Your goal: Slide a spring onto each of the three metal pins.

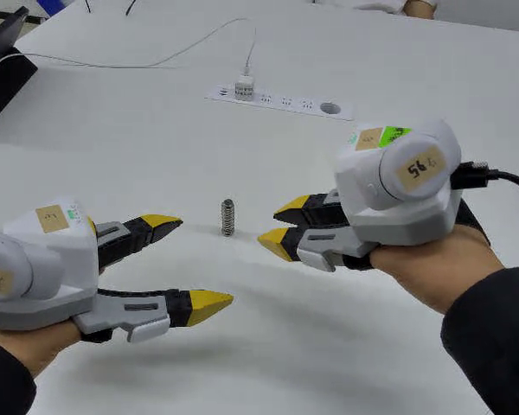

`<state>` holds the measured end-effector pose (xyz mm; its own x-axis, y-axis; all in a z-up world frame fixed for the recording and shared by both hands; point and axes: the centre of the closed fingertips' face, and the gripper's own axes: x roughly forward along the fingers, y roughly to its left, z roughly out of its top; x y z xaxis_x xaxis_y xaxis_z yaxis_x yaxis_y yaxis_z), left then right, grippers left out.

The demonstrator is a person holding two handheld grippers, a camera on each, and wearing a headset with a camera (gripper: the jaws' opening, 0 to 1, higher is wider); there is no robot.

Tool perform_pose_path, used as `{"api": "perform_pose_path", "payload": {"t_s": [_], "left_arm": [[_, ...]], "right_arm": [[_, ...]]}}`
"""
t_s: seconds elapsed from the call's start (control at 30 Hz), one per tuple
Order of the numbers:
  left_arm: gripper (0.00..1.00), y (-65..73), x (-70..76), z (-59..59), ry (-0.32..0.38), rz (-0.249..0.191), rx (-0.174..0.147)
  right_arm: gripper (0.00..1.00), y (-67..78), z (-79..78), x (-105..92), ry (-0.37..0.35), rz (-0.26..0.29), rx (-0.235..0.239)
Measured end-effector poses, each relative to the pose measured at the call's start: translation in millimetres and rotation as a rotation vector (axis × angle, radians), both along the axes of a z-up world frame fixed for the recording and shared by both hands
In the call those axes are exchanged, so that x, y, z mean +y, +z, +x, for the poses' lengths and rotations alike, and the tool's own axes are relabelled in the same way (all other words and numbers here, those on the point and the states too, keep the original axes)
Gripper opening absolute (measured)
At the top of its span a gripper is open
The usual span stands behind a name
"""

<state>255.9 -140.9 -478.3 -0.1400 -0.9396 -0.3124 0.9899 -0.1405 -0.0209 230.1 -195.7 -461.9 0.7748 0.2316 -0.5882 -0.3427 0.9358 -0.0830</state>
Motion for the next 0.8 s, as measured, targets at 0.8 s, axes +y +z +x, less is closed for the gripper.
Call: {"api": "perform_pose_path", "payload": {"t_s": [0.8], "left_arm": [[0.73,-0.8,-1.4,-6.6,-0.012,0.004,0.009]], "right_arm": [[0.26,-3.6,-67.1,-51.5,-0.19,0.046,-0.055]]}}
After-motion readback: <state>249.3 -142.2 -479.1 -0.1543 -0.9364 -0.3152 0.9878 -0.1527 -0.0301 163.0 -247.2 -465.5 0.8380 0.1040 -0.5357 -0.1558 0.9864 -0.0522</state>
